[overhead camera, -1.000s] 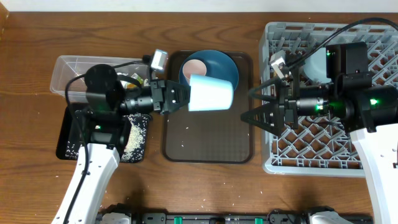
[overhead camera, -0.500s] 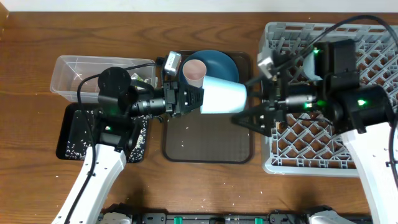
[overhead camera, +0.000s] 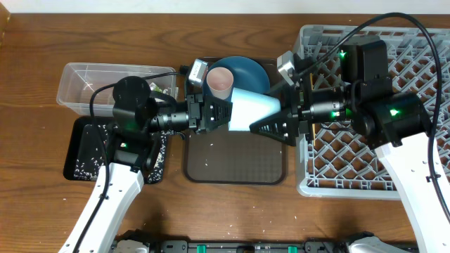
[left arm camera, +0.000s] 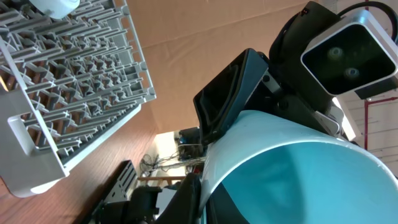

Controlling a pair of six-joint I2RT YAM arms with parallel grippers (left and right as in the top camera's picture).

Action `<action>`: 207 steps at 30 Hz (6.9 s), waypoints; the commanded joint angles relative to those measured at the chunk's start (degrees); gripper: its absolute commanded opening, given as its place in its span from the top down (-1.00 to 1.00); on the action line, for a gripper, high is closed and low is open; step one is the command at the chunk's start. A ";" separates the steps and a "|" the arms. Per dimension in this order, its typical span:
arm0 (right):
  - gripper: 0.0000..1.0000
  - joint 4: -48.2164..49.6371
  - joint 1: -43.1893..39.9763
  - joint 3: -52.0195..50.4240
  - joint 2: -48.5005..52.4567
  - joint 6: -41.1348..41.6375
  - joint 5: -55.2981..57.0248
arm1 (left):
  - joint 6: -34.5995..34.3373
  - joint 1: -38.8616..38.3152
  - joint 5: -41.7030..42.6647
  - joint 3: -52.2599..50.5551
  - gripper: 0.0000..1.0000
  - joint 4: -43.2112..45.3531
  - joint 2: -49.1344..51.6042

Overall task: Sort waste into correct bins and load items into the dishwasher rack
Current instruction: 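Grasp the light-blue cup with the right gripper beside the left gripper, then release the cup from the left gripper and carry it right into the rack, then lower the light-blue cup into the grey rack with the right gripper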

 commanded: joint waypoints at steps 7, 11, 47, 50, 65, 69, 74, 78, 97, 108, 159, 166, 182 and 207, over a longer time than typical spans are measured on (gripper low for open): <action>-0.41 -1.20 0.04 0.37 0.15 0.46 -0.85 | 0.39 -0.11 -1.01 1.05 0.87 0.50 -0.50; -0.42 -3.69 0.04 0.37 0.15 0.44 3.13 | 0.59 -0.11 -1.79 1.05 0.87 0.52 -0.50; -0.38 -2.01 -0.72 0.37 0.15 0.24 -0.96 | 2.14 -0.11 0.15 1.03 0.87 1.95 -0.52; -0.34 -1.31 -0.94 0.37 0.15 0.26 -0.96 | 2.16 -0.11 0.17 1.03 0.87 1.95 -0.52; 0.01 -0.15 -3.52 0.37 0.15 0.31 -0.94 | 5.44 0.28 1.01 1.03 0.66 1.95 -0.42; 0.02 -0.70 -4.63 0.37 0.15 0.39 -0.92 | 6.64 2.64 0.98 1.03 0.66 1.95 0.13; 0.03 -5.99 -6.93 0.37 0.15 0.44 4.13 | 7.08 7.63 0.98 1.03 0.66 1.92 1.07; 0.09 -12.61 -8.41 0.37 0.15 0.55 16.02 | 9.94 10.36 1.01 1.03 0.66 -0.28 1.70; 0.17 -31.56 -12.90 0.37 -0.28 14.05 59.63 | 41.79 11.26 -34.53 1.03 -0.59 -34.86 5.49; 0.30 -39.67 -12.76 0.35 -0.26 18.73 62.99 | 41.79 11.26 -39.95 1.03 -0.82 -35.65 5.49; 0.38 -20.13 -10.80 -18.23 -0.26 22.29 71.89 | 41.79 11.26 -39.98 1.03 -0.93 -35.63 5.49; 0.39 -20.17 -10.78 -16.72 -0.26 21.42 71.93 | 41.79 11.26 -39.98 1.03 -0.93 -35.63 5.49; 0.40 -20.26 -10.19 -16.94 -0.15 21.42 71.45 | 41.79 11.26 -39.98 1.03 -0.94 -35.63 5.49; 0.38 -17.14 -9.92 -19.74 0.00 21.44 71.45 | 41.79 11.26 -39.98 1.03 -0.94 -35.63 5.49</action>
